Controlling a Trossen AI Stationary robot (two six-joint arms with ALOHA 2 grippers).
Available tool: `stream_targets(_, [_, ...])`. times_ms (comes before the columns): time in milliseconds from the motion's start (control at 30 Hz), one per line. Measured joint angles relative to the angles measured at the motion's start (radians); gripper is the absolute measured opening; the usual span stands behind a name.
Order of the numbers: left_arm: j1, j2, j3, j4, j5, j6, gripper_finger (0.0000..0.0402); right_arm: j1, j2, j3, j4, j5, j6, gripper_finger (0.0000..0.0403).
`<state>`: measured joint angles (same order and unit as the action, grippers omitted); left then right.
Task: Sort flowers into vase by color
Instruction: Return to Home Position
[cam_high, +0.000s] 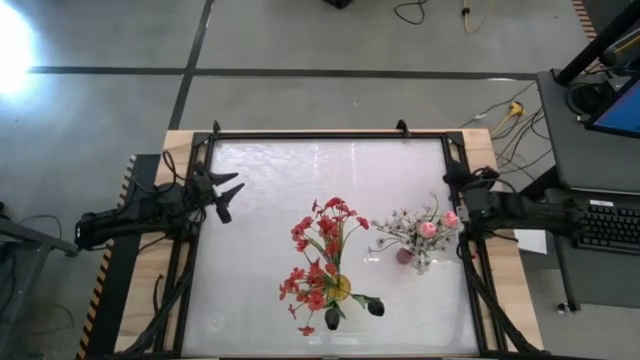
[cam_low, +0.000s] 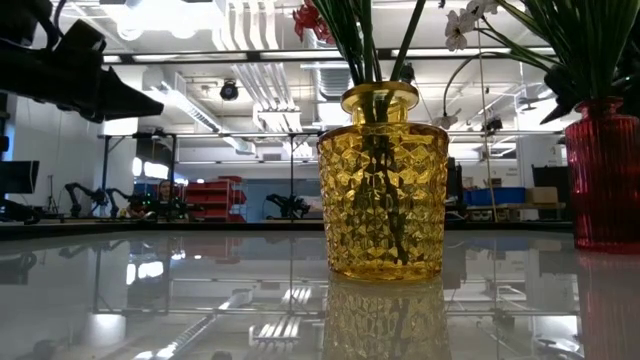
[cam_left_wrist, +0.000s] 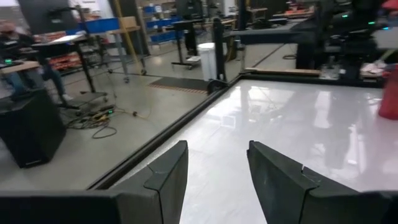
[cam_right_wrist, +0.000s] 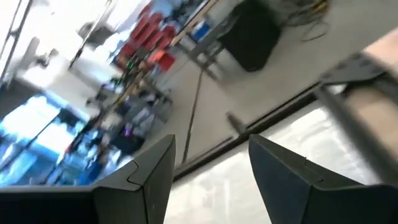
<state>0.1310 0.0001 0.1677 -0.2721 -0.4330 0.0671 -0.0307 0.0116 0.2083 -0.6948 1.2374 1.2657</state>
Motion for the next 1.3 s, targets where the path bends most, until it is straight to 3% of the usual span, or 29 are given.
stream_targets(133, [-0.001,0.000,0.000,0.000,0.083,0.001,0.0155,0.000,0.032,-0.053,0.220,-0.094,-0.219,0.0196])
stream_targets(267, [-0.001,0.000,0.000,0.012,0.154,-0.013,0.0155,0.000,0.049,-0.085,0.297,-0.237,-0.307,0.0196])
stream_targets(767, [-0.002,0.000,0.000,0.043,0.299,0.008,0.0155,0.000,0.061,-0.090,0.320,-0.500,-0.670,0.0196])
stream_targets(1000, [-0.002,0.000,0.000,0.050,0.316,-0.001,0.0155,0.000,0.061,-0.091,0.323,-0.761,-0.862,0.0196])
stream_targets(1300, [-0.002,0.000,0.000,0.047,0.317,-0.016,0.0155,0.000,0.061,-0.098,0.364,-0.844,-0.959,0.0196])
